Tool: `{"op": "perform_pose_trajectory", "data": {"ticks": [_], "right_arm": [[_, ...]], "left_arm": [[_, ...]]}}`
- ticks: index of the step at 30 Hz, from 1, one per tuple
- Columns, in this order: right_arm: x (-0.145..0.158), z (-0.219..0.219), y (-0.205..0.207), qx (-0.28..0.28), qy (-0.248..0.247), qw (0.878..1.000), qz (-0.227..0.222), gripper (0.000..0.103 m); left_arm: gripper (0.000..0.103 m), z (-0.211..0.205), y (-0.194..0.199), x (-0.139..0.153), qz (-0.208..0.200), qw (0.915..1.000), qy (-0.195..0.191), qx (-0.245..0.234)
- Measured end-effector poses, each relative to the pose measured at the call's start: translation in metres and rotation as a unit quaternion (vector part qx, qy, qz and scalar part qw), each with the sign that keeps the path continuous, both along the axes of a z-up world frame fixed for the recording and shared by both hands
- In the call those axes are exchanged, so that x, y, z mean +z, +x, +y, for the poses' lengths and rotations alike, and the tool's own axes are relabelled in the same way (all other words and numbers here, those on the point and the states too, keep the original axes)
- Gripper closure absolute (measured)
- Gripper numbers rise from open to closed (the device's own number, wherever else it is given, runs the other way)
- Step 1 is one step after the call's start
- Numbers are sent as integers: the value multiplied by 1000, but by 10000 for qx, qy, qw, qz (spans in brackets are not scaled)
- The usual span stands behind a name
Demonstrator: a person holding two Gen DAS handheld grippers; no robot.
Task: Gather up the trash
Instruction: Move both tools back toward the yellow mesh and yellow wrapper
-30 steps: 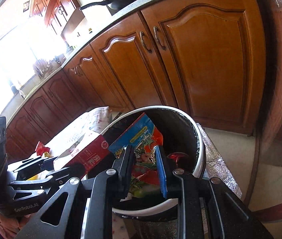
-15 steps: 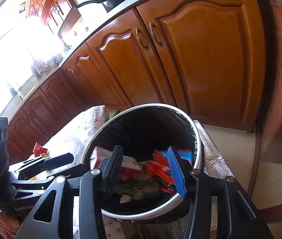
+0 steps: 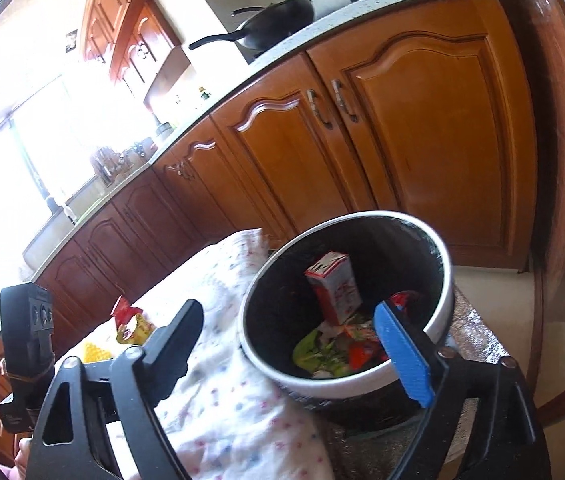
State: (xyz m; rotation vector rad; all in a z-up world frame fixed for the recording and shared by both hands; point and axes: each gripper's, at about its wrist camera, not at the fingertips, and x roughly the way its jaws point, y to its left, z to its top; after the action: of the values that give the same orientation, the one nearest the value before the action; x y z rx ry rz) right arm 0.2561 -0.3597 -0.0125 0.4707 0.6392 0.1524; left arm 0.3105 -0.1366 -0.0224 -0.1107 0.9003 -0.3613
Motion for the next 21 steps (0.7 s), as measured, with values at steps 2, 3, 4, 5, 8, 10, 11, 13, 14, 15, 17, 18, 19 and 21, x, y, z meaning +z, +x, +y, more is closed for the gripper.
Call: {"op": "perform_pose_trajectory", "data": {"ticks": [2, 3, 4, 5, 8, 10, 11, 13, 14, 15, 17, 18, 19, 21], "right_arm": [[0, 14, -5, 82, -27, 10000, -5, 10], [0, 19, -7, 129, -20, 9999, -11, 9], [-1, 26, -8, 182, -5, 9998, -1, 9], [-2, 31, -10, 228, 0, 9997, 18, 9], [-7, 53, -14, 419, -18, 9991, 105, 9], [-12, 65, -15, 550, -6, 9984, 164, 9], [-14, 71, -16, 617, 3, 9979, 200, 9], [-18, 84, -19, 727, -10, 9971, 245, 9], [-19, 90, -20, 776, -9, 9966, 260, 9], [-21, 95, -20, 833, -4, 9961, 277, 9], [-23, 108, -21, 951, -28, 9950, 313, 9], [-24, 113, -21, 1009, -46, 9944, 327, 9], [-25, 119, -21, 1054, -62, 9939, 332, 9], [-26, 128, -20, 1146, -84, 9928, 347, 9]], "left_arm": [[43, 14, -10, 0, 3, 9999, -25, 149], [42, 22, -16, -1, 13, 9997, -39, 236], [42, 30, -22, -1, 27, 9995, -57, 318], [41, 38, -27, -2, 40, 9991, -79, 404], [40, 58, -41, -4, 80, 9978, -112, 656], [40, 74, -46, -4, 135, 9965, -146, 814], [40, 81, -49, -6, 159, 9958, -170, 885], [40, 93, -56, -9, 203, 9944, -192, 1024], [40, 99, -58, -10, 222, 9937, -197, 1082], [40, 105, -60, -9, 234, 9930, -202, 1142], [40, 117, -67, -8, 253, 9915, -205, 1261], [40, 123, -69, -9, 265, 9906, -217, 1325], [40, 128, -71, -9, 275, 9898, -233, 1381], [40, 139, -75, -9, 288, 9882, -245, 1485]]}}
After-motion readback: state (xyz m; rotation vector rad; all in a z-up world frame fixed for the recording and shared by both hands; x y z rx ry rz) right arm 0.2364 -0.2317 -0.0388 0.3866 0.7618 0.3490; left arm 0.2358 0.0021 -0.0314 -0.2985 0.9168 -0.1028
